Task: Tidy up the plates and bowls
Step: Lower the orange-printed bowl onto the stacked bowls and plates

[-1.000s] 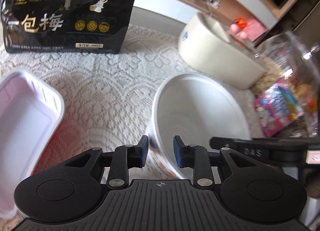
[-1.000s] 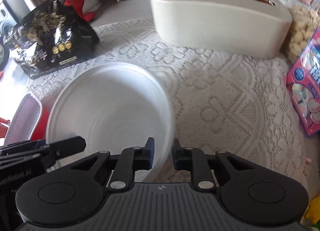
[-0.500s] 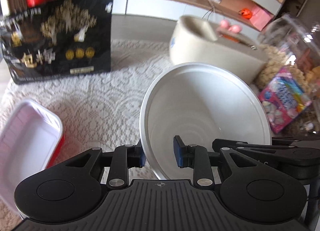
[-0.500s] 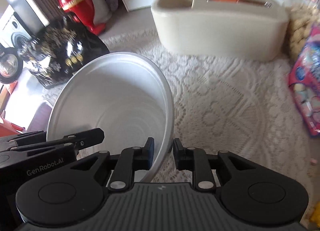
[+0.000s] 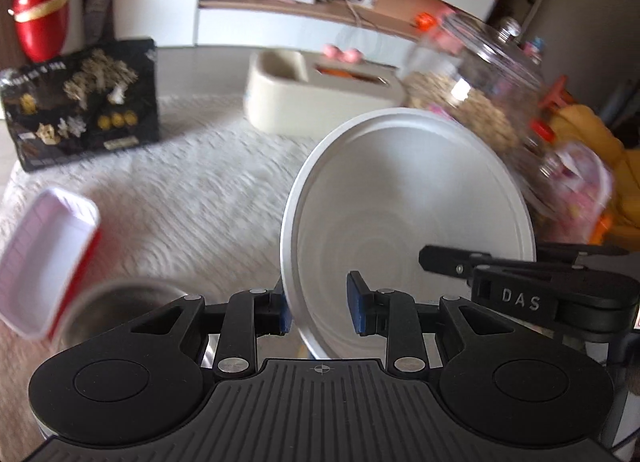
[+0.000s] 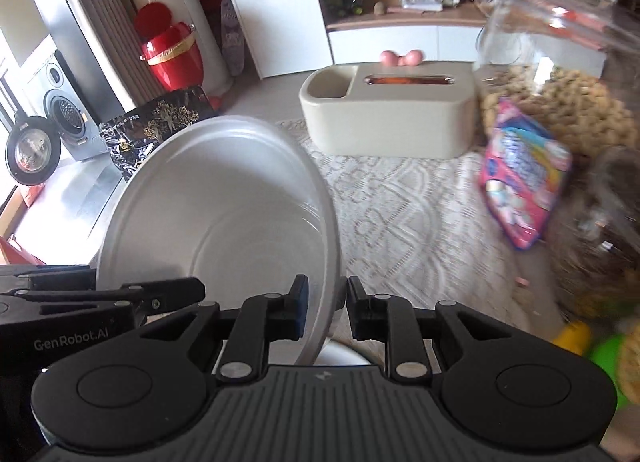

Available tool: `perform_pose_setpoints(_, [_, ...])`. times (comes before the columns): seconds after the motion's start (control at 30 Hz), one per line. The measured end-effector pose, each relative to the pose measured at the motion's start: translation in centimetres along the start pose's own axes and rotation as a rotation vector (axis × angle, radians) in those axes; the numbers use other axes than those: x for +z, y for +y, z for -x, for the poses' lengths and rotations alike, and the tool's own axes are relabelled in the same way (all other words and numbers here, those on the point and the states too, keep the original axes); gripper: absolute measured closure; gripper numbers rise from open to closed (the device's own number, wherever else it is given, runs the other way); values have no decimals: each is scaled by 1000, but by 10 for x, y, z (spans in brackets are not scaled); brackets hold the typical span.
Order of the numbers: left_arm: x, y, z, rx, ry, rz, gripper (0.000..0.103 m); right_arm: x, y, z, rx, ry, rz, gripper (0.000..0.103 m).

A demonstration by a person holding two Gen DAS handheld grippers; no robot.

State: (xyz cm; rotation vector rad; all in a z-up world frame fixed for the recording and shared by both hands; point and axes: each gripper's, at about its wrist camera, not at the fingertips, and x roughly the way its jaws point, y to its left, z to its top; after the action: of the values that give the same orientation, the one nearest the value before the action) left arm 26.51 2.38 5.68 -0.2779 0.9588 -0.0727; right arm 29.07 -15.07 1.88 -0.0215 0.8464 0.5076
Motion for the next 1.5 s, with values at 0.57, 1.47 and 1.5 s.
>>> perform_pose_setpoints(0.57, [-42,-10,-2,-22,11,-36,74,-63,-23,5,-33,54,21,79])
perform_pose_setpoints(1.47, [-70,3,-26,-3,24,48,74,-82,-35,-17,-45,90,-4,67])
perform_pose_setpoints(1.5, [-71,3,-27,-5,29,50,74,-85,-35,-19,-43,97,-3,66])
